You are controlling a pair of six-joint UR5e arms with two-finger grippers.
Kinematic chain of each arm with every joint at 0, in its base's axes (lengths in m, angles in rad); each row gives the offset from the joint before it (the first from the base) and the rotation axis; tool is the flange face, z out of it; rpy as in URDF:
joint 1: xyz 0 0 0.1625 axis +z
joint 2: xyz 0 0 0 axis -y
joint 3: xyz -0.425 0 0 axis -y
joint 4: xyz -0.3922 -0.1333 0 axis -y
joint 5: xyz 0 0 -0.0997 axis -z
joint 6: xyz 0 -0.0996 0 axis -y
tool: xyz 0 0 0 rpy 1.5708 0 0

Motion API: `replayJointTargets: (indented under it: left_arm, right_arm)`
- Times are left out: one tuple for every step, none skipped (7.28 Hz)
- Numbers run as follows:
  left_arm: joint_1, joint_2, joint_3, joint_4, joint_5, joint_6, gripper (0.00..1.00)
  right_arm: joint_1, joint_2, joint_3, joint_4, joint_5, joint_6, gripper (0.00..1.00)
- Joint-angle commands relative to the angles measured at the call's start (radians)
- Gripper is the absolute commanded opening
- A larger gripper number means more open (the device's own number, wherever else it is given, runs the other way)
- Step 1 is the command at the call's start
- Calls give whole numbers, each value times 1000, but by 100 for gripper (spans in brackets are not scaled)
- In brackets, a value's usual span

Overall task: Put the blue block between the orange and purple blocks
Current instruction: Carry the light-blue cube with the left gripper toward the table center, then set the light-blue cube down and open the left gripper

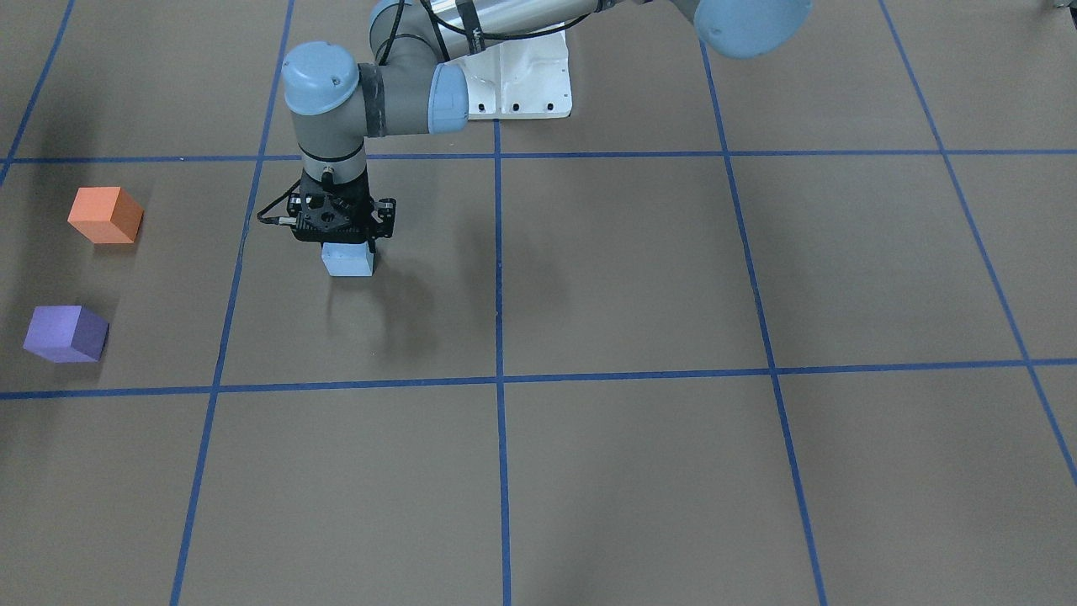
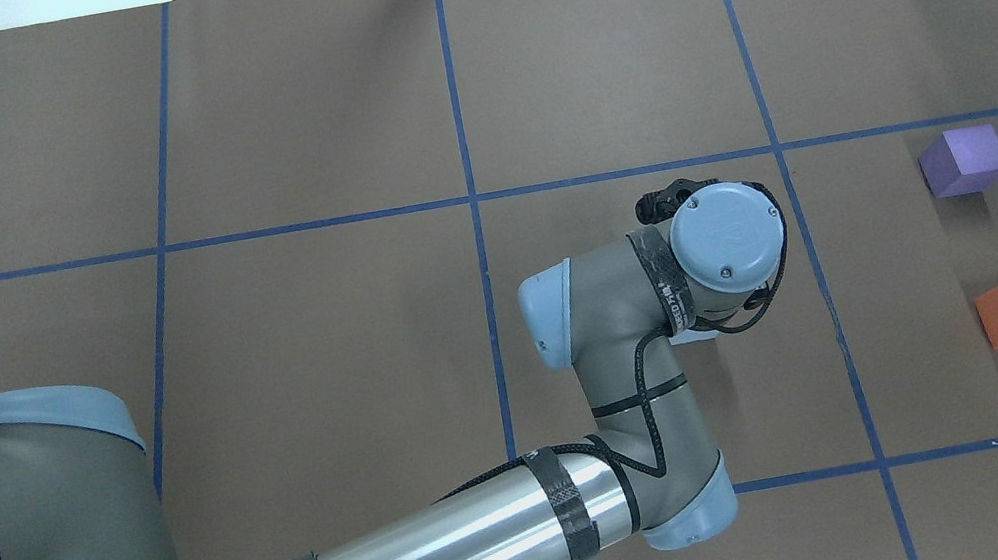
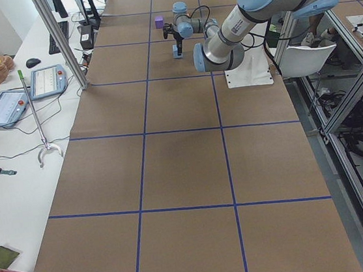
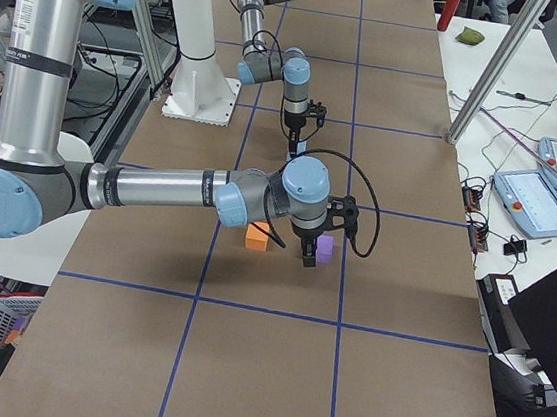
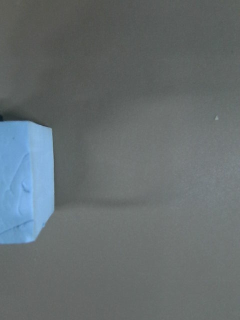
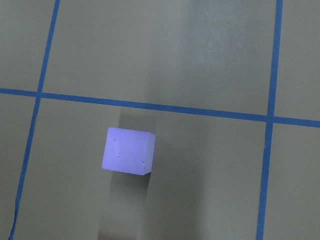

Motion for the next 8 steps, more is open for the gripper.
replayJointTargets:
  left_arm:
    - [-24, -1, -85, 103, -8, 7, 100]
    - [-46, 2, -204, 250, -21, 9, 100]
    - [-80, 38, -335, 368, -52, 59, 100]
    - [-130, 156, -526, 451, -111, 114, 100]
    - [-187, 322, -718, 464, -161, 151, 100]
    - [-234, 505, -891, 463, -193, 217, 100]
    - [-299, 664, -1019, 458, -219, 320, 100]
    - [-383, 751, -1050, 451, -310, 375, 100]
  right_arm:
    - [0, 9, 2, 12, 5, 8, 100]
    - [-25, 18, 3, 13, 8, 14, 100]
    - [-37, 32, 8, 13, 9, 15, 100]
    - [-84, 35, 32, 13, 8, 87, 100]
    - [-150, 60, 81, 16, 2, 250, 100]
    - [-216, 76, 116, 54, -4, 410, 100]
    - [-340, 116, 118, 135, -71, 624, 100]
    - [-523, 185, 118, 188, -233, 839, 99]
